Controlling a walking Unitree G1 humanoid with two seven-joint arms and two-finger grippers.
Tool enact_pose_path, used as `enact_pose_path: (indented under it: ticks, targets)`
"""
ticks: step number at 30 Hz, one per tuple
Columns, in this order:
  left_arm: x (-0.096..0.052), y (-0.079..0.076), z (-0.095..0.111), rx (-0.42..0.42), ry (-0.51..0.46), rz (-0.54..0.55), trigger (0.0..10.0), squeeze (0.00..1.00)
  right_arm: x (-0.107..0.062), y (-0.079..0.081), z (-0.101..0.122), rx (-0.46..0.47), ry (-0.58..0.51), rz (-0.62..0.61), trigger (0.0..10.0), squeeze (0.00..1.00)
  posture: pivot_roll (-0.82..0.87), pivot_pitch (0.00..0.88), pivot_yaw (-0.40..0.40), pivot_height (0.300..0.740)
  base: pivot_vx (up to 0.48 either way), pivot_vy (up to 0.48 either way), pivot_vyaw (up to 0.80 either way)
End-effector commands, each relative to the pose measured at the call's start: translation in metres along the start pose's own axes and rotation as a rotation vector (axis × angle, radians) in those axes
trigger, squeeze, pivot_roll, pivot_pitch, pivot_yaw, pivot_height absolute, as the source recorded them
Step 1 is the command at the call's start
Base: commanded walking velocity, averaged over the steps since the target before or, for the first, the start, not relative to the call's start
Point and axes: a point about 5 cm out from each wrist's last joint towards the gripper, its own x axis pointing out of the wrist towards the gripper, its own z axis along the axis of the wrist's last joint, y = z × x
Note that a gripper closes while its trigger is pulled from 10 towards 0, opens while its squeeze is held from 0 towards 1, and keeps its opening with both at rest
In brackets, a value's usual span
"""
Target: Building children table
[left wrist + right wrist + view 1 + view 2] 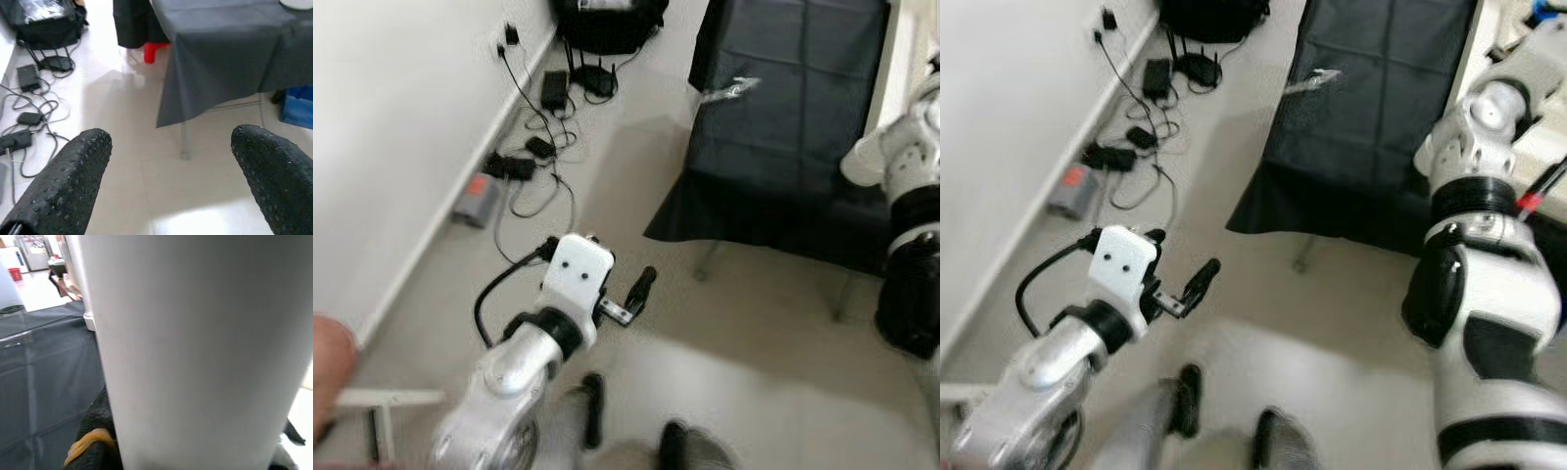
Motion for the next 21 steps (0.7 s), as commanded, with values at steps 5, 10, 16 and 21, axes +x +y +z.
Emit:
enact_pose_path:
  ticks: [5, 10, 16, 21]
  targets:
    - [-0.003, -0.002, -0.003, -0.007, 0.01, -0.007, 10.0, 0.0, -0.006, -0.014, -0.036, -0.132, 0.114, -0.146, 10.0, 0.0, 0.21, 0.376, -0.021, 0.74, 0.0, 0.0, 0.0]
    - [-0.002, -0.002, -0.003, -0.004, 0.009, -0.007, 10.0, 0.0, -0.007, -0.015, -0.033, -0.177, 0.138, -0.253, 10.0, 0.0, 0.21, 0.376, -0.025, 0.74, 0.0, 0.0, 0.0]
    - [-0.002, -0.002, -0.004, -0.004, 0.008, -0.003, 10.0, 0.0, -0.007, -0.007, -0.012, -0.067, 0.055, -0.26, 10.0, 0.0, 0.2, 0.37, -0.029, 0.74, 0.0, 0.0, 0.0]
    - [-0.001, -0.002, -0.004, -0.005, 0.006, -0.003, 10.0, 0.0, -0.007, 0.007, 0.021, 0.038, -0.063, -0.196, 10.0, 0.0, 0.2, 0.359, -0.028, 0.74, 0.0, 0.0, 0.0]
